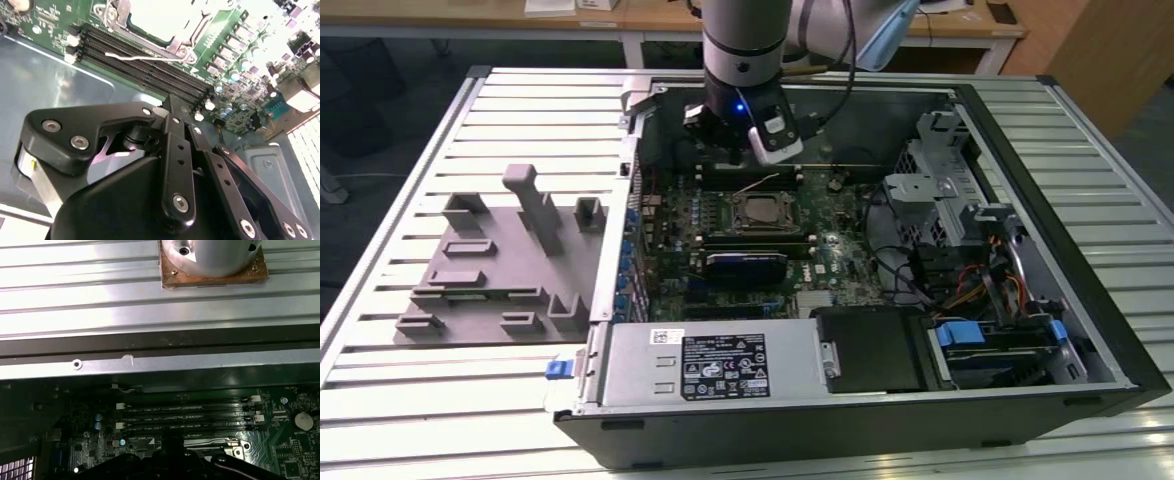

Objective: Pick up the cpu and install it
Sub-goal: 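Install the first cpu locking lever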

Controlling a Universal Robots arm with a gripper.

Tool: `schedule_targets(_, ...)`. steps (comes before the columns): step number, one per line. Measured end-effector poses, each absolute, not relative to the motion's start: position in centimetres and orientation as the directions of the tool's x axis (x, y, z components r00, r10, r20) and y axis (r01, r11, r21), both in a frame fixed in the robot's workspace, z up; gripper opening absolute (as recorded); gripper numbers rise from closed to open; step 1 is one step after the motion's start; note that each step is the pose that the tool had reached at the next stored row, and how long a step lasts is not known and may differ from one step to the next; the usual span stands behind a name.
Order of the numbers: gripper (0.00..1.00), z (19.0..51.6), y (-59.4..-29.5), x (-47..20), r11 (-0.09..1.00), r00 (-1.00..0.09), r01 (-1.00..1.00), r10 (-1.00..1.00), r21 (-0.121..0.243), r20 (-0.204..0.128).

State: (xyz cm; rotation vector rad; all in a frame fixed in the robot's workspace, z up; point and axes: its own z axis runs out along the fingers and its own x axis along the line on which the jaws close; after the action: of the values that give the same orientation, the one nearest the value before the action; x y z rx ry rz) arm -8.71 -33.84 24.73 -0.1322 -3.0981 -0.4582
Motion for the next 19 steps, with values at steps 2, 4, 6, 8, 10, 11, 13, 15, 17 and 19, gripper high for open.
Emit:
schedule_targets(2, 0.11, 24.73, -33.84, -8.71, 0.954, -0.996, 0.084, 0.082, 0.288, 0.019)
schedule_targets(4, 0.11, 24.73, -33.84, -8.71, 0.954, -0.996, 0.084, 0.082, 0.288, 0.019)
schedule_targets(6, 0.11, 24.73, -33.84, -8.71, 0.955, -0.996, 0.087, 0.087, 0.284, 0.012)
schedule_targets(8, 0.11, 24.7, -33.84, -8.71, 0.955, -0.995, 0.092, 0.096, 0.28, 0.002)
schedule_targets(10, 0.11, 24.62, -33.84, -8.71, 0.955, -0.994, 0.099, 0.106, 0.279, -0.011)
schedule_targets(11, 0.11, 24.58, -33.84, -8.7, 0.955, -0.994, 0.102, 0.111, 0.279, -0.017)
schedule_targets(13, 0.11, 24.49, -33.84, -8.71, 0.954, -0.992, 0.108, 0.12, 0.278, -0.028)
schedule_targets(15, 0.11, 24.38, -33.84, -8.7, 0.954, -0.991, 0.113, 0.128, 0.278, -0.038)
schedule_targets(17, 0.11, 24.29, -33.83, -8.67, 0.954, -0.99, 0.118, 0.134, 0.276, -0.04)
schedule_targets(19, 0.11, 24.23, -33.84, -8.63, 0.954, -0.989, 0.126, 0.142, 0.273, -0.04)
